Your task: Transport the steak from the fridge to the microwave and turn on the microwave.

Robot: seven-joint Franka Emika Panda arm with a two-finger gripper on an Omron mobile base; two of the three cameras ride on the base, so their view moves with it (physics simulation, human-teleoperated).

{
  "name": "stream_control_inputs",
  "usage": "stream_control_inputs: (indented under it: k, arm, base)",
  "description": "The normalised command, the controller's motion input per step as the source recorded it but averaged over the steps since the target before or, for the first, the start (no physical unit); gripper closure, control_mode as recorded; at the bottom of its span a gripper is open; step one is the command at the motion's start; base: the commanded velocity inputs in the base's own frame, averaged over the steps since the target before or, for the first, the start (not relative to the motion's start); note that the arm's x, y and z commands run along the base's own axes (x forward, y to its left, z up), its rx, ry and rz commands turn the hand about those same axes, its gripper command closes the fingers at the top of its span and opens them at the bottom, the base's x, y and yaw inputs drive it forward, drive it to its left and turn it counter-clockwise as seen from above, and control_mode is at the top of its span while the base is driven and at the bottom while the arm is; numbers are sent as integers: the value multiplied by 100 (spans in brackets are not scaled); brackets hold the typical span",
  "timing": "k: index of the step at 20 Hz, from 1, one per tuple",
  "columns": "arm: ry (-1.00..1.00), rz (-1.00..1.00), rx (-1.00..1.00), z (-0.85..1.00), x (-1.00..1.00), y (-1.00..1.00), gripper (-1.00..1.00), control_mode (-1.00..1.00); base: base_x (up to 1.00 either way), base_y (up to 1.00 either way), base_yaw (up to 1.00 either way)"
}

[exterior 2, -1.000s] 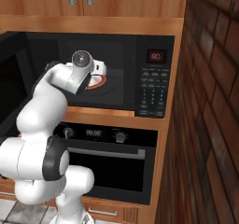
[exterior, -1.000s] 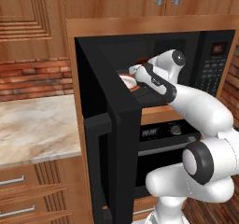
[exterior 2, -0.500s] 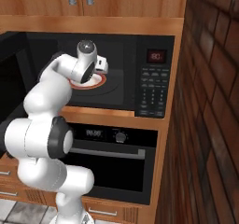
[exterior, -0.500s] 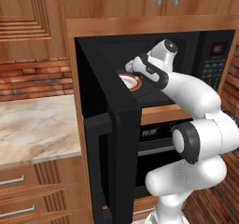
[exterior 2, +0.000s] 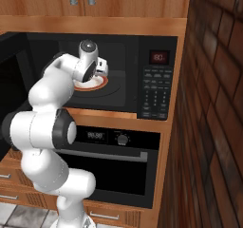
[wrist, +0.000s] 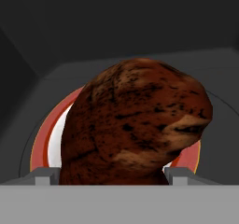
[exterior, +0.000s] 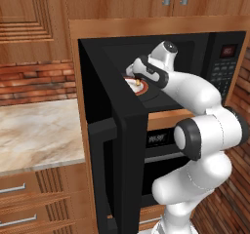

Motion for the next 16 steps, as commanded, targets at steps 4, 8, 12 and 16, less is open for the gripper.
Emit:
stream_control_inputs:
  k: [4, 8, 12, 16]
  arm:
    - [1, 0, 2, -23, 8, 3, 100, -100]
    - [0, 0, 3, -20, 4, 3, 100, -100]
    - [0, 0, 3, -11, 8, 2, 100, -100]
    - [0, 0, 4, -9, 16, 2, 100, -100]
  base:
    - [0, 0, 0]
    - [0, 0, 0]
    - [0, 0, 0]
    - [0, 0, 0]
